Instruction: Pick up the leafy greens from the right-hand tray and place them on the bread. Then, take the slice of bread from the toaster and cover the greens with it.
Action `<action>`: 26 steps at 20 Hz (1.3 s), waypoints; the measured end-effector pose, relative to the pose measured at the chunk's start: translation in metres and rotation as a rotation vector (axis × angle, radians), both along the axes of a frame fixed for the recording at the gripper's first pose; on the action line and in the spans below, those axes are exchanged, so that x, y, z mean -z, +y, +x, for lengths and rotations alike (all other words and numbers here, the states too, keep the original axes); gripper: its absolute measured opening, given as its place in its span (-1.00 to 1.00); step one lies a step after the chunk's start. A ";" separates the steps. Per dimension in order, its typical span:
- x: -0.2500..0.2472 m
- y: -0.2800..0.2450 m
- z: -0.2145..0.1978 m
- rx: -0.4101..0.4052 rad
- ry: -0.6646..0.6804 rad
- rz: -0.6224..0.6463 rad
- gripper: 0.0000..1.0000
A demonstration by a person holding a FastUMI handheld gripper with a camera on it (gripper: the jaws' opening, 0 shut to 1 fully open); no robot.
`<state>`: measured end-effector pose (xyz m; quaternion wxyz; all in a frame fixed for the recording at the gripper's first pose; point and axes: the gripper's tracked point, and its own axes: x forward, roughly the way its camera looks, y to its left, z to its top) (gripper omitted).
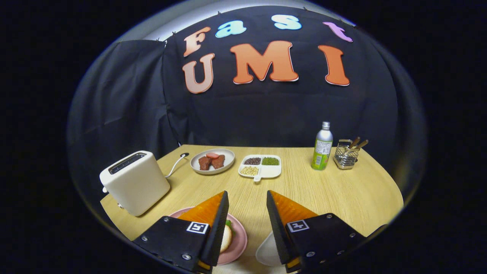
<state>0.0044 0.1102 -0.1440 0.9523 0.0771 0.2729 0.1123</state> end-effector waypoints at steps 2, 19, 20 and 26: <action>-0.023 0.000 0.005 0.007 -0.065 0.015 0.28; -0.110 -0.028 0.005 0.156 -0.468 -0.134 0.81; -0.112 -0.029 0.004 0.161 -0.478 -0.135 0.82; -0.114 -0.029 0.007 0.174 -0.490 -0.142 0.83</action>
